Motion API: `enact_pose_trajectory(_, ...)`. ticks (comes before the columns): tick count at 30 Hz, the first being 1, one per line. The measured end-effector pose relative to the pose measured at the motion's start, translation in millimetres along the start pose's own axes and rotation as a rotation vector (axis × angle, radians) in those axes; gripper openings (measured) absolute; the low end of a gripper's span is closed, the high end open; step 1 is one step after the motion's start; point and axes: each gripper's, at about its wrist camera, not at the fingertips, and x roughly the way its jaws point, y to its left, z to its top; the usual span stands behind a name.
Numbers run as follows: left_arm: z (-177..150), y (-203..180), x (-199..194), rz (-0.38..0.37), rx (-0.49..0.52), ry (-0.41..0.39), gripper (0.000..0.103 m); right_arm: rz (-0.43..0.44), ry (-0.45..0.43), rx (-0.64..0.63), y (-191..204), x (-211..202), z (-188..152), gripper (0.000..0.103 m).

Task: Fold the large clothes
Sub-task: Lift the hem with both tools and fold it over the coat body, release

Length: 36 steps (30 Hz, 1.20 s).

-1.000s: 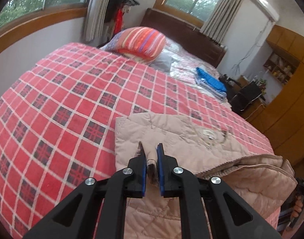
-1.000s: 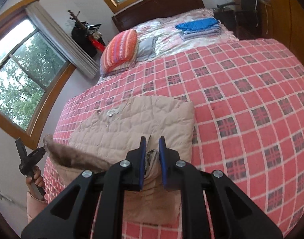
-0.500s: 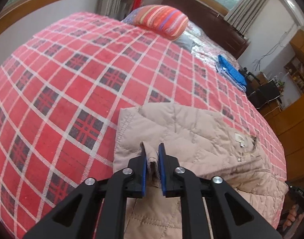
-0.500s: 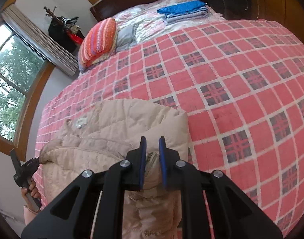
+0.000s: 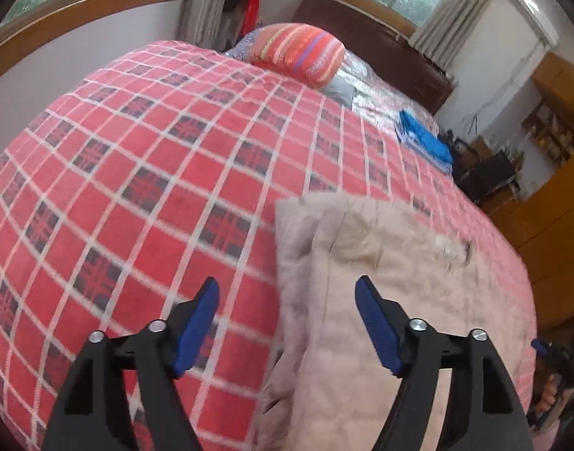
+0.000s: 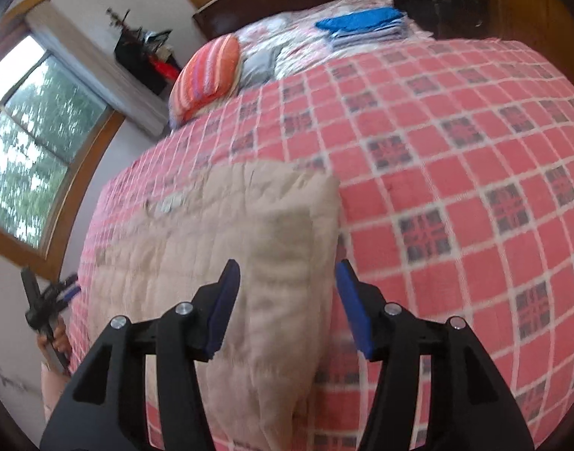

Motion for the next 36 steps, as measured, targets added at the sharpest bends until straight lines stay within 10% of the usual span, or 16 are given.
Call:
enact_pose_trajectory(8,-28,-18,27,0.025,0.072,0.071,0.071,-0.008,0.058,-0.017,13,34,-18,0.038)
enact_pose_trajectory(11,-27,-33,26,0.006,0.109,0.062,0.03,-0.019,0.047,-0.044,21,33,-15,0.018)
enact_pose_trajectory(15,-26,-52,11,0.019,0.166,0.007,0.016,-0.04,0.004,-0.108,37,17,-14,0.011)
enact_pose_trajectory(26,19,-81,-20,0.005,0.139,-0.178,0.014,0.014,-0.129,-0.077,57,-23,36,0.009)
enact_pose_trajectory(36,31,-58,68,0.111,0.079,-0.007,0.014,-0.064,-0.036,0.033,23,46,59,0.009)
